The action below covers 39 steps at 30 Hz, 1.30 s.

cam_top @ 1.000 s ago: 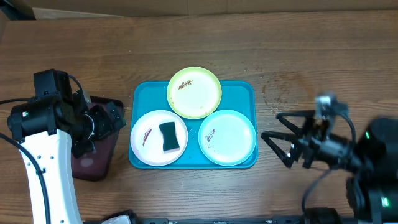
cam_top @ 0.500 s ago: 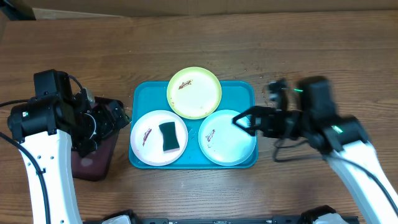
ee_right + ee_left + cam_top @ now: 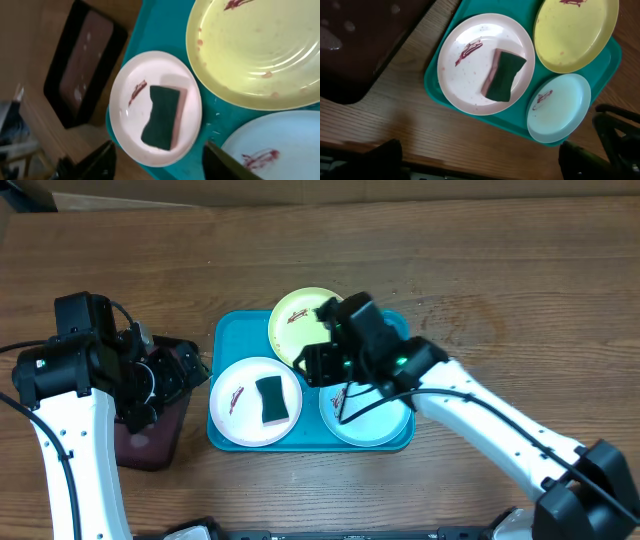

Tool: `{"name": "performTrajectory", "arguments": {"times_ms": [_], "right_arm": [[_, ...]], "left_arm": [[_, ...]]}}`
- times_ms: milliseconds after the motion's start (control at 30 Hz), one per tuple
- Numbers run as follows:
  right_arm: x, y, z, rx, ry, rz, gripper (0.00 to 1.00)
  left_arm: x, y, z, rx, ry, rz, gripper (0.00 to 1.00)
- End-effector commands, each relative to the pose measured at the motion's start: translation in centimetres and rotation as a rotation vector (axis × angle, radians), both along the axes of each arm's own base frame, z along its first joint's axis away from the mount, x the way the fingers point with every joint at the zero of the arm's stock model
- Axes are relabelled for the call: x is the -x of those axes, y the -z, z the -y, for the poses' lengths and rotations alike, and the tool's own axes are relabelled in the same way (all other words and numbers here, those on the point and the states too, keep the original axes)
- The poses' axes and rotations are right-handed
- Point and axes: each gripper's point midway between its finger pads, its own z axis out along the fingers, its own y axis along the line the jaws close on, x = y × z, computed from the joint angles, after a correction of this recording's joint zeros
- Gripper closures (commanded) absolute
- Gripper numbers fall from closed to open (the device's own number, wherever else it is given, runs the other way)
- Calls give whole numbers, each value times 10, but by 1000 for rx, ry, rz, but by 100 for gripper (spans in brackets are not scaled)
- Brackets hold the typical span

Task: Clean dirty plates on tray and stack at the side
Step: 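Reach the right gripper to the white plate's right rim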

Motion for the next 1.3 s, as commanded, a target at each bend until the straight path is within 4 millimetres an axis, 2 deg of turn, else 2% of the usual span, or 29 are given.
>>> {"name": "performTrajectory", "arguments": {"times_ms": [0, 33, 100, 200, 300, 533, 700, 800, 967, 1100, 1233, 1267], "right_arm": [[-14, 20, -2, 98, 116, 32, 46], [-14, 29, -4, 119, 113, 31, 42], [-12, 49, -13, 141, 96, 20, 40], [-8, 72, -24, 152, 72, -13, 44], [-6, 86, -24, 175, 76, -36, 47], [-5, 93, -23, 192, 76, -43, 60], [1, 112, -25, 220, 64, -71, 64], [1, 122, -26, 230, 65, -83, 64], [-1, 123, -28, 226, 67, -74, 64], [-1, 134, -26, 246, 70, -84, 66], [0, 142, -24, 260, 70, -96, 73], [0, 142, -24, 260, 70, -96, 76]], "left_arm": [[0, 2, 1, 10, 0, -8, 0], [0, 2, 0, 7, 0, -8, 0], [0, 2, -1, 0, -1, -6, 0], [-3, 2, -1, -1, -2, 4, 0], [-3, 2, -2, -2, -1, 4, 0], [-4, 1, -2, -3, -2, 10, 0], [-5, 1, -2, -4, -2, 15, 0], [-5, 1, -2, -4, -1, 15, 0], [-5, 1, -2, -4, -1, 15, 0], [-5, 1, -2, -4, -1, 15, 0], [-5, 1, -2, -3, -1, 14, 0], [-5, 2, -2, -3, -1, 13, 3]]}}
